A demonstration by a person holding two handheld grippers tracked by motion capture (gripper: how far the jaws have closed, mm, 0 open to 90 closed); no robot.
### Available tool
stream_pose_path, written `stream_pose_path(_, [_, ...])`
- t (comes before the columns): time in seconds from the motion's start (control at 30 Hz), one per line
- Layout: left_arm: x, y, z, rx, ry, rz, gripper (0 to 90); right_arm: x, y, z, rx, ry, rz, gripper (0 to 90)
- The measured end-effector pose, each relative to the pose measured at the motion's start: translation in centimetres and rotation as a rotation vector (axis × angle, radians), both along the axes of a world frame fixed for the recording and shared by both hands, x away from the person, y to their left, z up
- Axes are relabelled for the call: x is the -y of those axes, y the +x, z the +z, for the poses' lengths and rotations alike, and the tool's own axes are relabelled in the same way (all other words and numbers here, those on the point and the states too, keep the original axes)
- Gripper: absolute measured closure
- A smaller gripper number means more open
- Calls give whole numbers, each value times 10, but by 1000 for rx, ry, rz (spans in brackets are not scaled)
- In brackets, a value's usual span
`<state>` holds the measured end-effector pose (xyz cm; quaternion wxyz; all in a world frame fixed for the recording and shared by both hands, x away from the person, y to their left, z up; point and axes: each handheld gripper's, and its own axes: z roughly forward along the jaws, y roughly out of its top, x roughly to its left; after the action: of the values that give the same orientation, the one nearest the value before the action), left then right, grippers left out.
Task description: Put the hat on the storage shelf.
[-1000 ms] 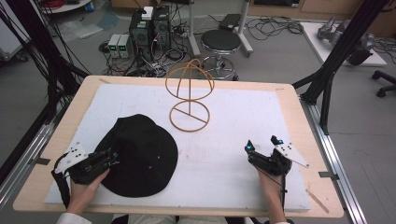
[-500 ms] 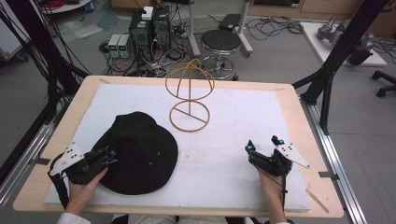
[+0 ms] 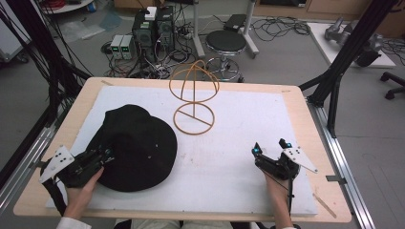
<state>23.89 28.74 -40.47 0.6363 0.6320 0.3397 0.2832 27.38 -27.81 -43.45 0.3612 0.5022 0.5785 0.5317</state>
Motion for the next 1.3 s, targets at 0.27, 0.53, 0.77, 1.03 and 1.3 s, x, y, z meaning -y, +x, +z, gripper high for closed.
stream_pose_path(0.27, [4, -1, 10, 40, -42, -1, 866, 0, -1, 0, -5, 2, -5, 41])
stream_pose_path(0.53, [8, -3, 26, 104, -67, -6, 866, 1, -2, 0, -4, 1, -12, 41])
stream_pose_path(0.77, [4, -8, 38, 145, -107, -2, 866, 2, -2, 1, 0, 7, -17, 41])
stream_pose_path(1.03, [11, -7, 58, 218, -159, -29, 865, 2, -2, 1, 1, 3, -17, 41])
stream_pose_path(1.3, [20, 1, 76, 274, -176, -25, 865, 2, -2, 1, 1, 1, -18, 41])
